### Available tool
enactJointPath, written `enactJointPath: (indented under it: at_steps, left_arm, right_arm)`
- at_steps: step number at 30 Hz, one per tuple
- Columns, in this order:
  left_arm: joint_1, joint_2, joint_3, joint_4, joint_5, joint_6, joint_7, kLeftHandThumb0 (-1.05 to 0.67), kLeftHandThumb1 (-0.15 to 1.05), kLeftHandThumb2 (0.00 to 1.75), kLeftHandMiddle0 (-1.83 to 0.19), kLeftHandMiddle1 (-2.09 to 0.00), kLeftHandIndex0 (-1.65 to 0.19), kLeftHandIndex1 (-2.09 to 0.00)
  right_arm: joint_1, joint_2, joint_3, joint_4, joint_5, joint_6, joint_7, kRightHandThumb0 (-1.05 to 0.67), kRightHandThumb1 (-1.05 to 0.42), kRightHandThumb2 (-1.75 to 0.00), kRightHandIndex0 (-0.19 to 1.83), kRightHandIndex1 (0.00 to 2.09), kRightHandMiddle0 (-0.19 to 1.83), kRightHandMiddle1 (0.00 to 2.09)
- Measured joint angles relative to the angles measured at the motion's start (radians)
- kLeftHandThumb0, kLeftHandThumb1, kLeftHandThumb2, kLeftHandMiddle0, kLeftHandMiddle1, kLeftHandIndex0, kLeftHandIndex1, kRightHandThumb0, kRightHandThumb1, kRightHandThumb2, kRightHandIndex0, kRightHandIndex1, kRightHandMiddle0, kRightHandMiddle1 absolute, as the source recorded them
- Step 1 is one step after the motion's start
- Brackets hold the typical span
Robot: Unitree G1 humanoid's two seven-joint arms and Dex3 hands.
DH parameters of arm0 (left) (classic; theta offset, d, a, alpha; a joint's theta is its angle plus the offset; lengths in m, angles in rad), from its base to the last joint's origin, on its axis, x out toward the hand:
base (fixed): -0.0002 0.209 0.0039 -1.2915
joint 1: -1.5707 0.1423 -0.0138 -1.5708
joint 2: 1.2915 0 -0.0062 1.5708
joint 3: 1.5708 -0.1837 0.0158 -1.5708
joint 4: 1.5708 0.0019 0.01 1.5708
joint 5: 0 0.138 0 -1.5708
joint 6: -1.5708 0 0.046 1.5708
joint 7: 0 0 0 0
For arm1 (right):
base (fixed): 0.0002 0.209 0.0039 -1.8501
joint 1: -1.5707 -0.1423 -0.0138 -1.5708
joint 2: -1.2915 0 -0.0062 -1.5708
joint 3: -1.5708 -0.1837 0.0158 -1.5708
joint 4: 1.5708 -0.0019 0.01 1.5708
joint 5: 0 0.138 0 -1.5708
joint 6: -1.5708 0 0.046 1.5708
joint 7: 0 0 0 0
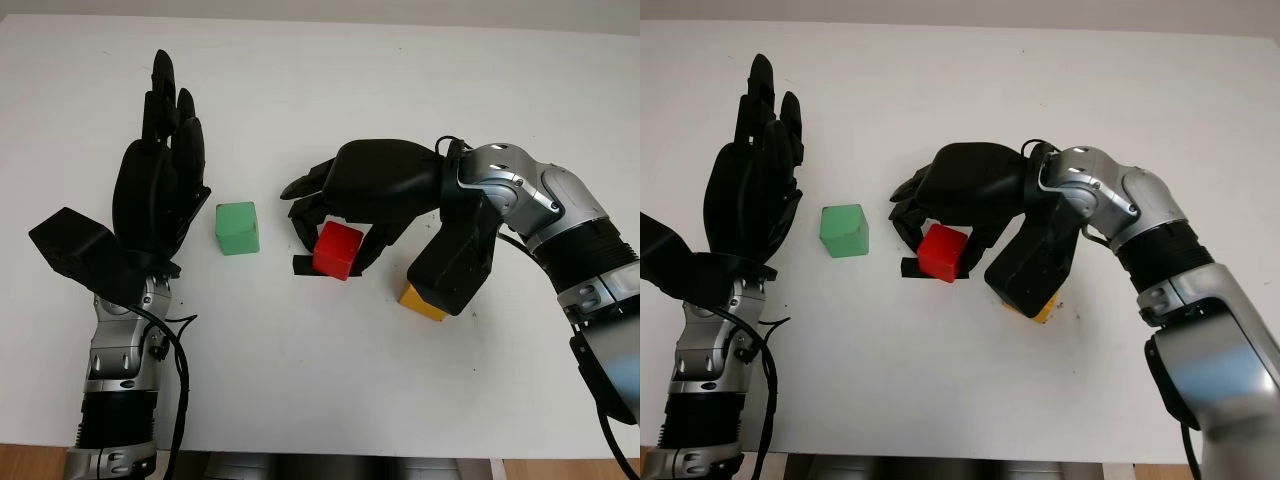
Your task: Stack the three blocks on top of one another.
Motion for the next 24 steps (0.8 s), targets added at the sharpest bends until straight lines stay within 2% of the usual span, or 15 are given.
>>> enactJointPath:
  at_steps: [2,4,10,15,24]
  left_arm:
    - [-0.001,0.000,-0.001,0.000,0.000,0.000,0.000,-0.80,1.05,0.54,0.19,0.00,0.19,0.00]
    - [-0.002,-0.001,-0.001,0.000,0.000,0.000,0.000,-0.80,1.05,0.54,0.19,0.00,0.19,0.00]
    - [-0.005,-0.003,-0.002,0.002,0.000,0.001,0.003,-0.81,1.05,0.54,0.19,0.00,0.19,0.00]
    - [-0.007,-0.007,-0.004,0.004,0.001,0.000,0.005,-0.80,1.05,0.54,0.19,0.00,0.19,0.00]
    - [-0.011,-0.011,-0.006,0.014,0.003,0.000,0.007,-0.81,1.05,0.55,0.19,0.00,0.19,0.00]
  right_arm:
    - [0.002,-0.005,-0.001,-0.014,0.004,0.020,0.015,-0.76,-0.90,-0.05,0.16,0.02,0.15,0.86]
    - [0.004,-0.018,-0.009,-0.036,0.014,0.042,0.031,-0.76,-0.89,-0.05,0.11,0.02,0.13,0.70]
    - [0.022,-0.066,-0.066,-0.113,0.093,0.110,0.071,-0.75,-0.88,-0.05,0.08,0.03,0.09,0.62]
    - [0.065,-0.115,-0.128,-0.209,0.168,0.186,0.124,-0.72,-0.88,-0.05,0.06,0.04,0.12,0.43]
    - [0.179,-0.263,-0.311,-0.416,0.300,0.316,0.173,-0.69,-0.90,-0.06,0.07,0.06,0.24,0.37]
